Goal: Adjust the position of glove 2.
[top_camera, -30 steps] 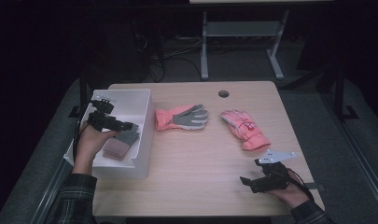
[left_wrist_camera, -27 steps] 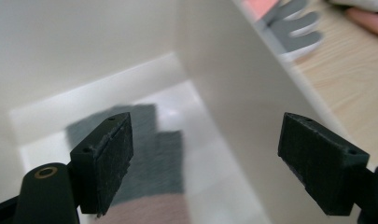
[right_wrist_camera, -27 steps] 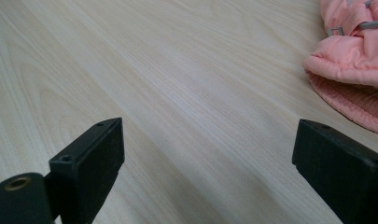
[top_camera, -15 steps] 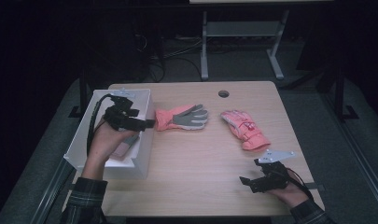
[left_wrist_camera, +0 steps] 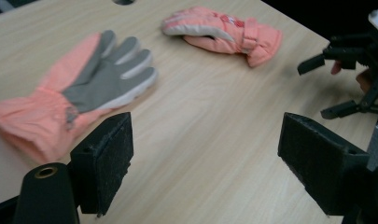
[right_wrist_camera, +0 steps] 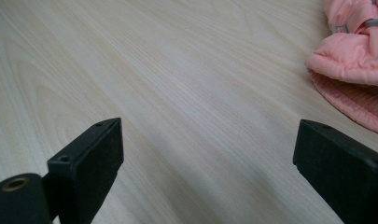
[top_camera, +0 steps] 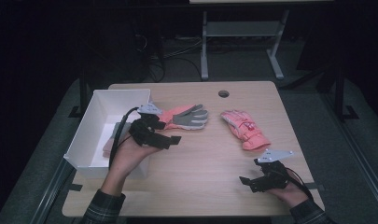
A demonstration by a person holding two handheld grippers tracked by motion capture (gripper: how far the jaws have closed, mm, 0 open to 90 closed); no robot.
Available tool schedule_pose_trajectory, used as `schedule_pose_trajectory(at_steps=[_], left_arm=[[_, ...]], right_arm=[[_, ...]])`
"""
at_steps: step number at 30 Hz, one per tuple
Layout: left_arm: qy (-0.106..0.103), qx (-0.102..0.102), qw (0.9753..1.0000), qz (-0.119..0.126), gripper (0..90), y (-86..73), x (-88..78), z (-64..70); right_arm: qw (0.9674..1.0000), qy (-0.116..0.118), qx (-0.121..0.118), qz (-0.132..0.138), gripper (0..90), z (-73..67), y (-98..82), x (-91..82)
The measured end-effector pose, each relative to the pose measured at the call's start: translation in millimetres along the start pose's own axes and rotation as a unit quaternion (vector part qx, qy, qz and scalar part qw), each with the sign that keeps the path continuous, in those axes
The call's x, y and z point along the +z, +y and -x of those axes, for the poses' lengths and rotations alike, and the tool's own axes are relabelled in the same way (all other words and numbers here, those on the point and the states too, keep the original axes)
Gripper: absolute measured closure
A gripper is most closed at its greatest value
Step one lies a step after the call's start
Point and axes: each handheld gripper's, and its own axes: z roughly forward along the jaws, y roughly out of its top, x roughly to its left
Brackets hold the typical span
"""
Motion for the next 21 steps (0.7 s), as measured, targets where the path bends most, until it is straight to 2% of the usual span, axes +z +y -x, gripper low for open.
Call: schedule_pose_trajectory(at_steps=[9, 12, 14, 18, 21], left_arm=[[-0.017, 0.014, 0.9994, -0.026, 17.8, -22.5, 33.7, 23.4], [-0.016, 0.027, 0.9991, -0.027, 17.8, -29.5, 40.8, 27.8], [-0.007, 0.035, 0.9991, -0.023, 18.3, -31.3, 46.5, 29.1], [-0.003, 0.039, 0.9989, -0.027, 31.6, -30.3, 61.3, 25.0], [0.006, 0.025, 0.9993, -0.026, 45.4, -27.1, 72.8, 18.1]], right_arm=[[1.0, -0.005, -0.002, 0.004, 8.2, -1.1, 1.1, -0.1], [1.0, -0.006, -0.001, 0.004, 8.2, -1.0, 1.7, -0.6], [1.0, -0.006, 0.0, 0.003, 8.2, -1.0, 1.9, -0.7], [1.0, -0.005, 0.001, 0.002, 8.3, -2.1, 2.4, -1.1], [1.0, -0.005, -0.002, 0.003, 8.2, -1.5, 1.8, -1.8]])
